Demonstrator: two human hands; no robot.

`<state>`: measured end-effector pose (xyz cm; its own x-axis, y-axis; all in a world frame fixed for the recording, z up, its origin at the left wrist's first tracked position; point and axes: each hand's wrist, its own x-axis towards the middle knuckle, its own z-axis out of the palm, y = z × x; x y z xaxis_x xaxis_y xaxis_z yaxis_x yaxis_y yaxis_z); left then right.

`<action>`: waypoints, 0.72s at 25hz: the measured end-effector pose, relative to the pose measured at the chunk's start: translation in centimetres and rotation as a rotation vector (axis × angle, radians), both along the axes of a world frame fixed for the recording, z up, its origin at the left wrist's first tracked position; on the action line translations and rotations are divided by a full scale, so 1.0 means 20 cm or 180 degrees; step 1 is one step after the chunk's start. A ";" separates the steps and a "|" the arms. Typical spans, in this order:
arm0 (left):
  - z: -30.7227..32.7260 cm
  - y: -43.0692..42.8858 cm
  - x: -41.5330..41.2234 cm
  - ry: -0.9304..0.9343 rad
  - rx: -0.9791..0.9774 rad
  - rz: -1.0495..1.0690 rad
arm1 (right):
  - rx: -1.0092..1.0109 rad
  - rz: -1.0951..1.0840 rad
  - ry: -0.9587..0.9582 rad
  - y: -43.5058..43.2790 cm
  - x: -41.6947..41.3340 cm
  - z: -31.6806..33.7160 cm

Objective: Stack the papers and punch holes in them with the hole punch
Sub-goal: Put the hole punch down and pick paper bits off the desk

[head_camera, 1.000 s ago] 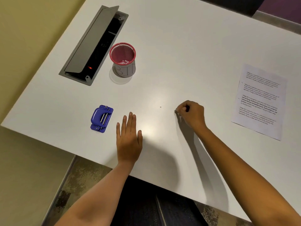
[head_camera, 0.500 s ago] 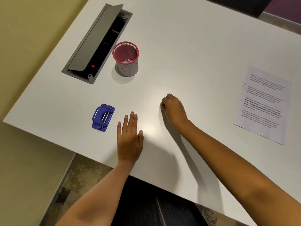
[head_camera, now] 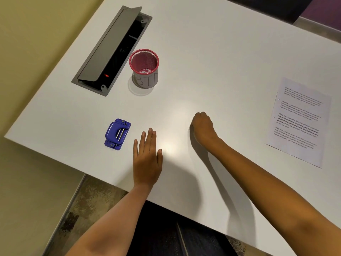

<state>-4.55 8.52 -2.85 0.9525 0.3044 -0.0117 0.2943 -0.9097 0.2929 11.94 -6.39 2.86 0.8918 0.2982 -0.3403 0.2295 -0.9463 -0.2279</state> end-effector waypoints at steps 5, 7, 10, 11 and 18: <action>0.00 0.00 0.00 0.0052 0.0006 0.0015 | 0.2118 -0.1967 0.1514 -0.03 0.14 0.12; 0.00 0.00 0.00 0.0079 0.0023 0.0011 | 0.2965 -0.2337 0.1829 -0.01 0.21 0.20; 0.00 0.00 0.01 0.0133 0.0071 0.0007 | 0.3197 -0.2059 0.1525 0.10 0.32 0.32; 0.01 0.00 0.01 0.0139 0.0057 0.0010 | 0.3193 -0.1946 0.1356 0.16 0.36 0.35; 0.01 0.01 0.01 0.0127 -0.0055 -0.0016 | 0.2967 -0.0833 0.0196 0.63 0.51 0.51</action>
<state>-4.26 8.69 -2.64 0.9527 0.2989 -0.0548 0.3013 -0.9062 0.2967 22.19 6.12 13.16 0.9568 0.2666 -0.1160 0.0000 -0.3991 -0.9169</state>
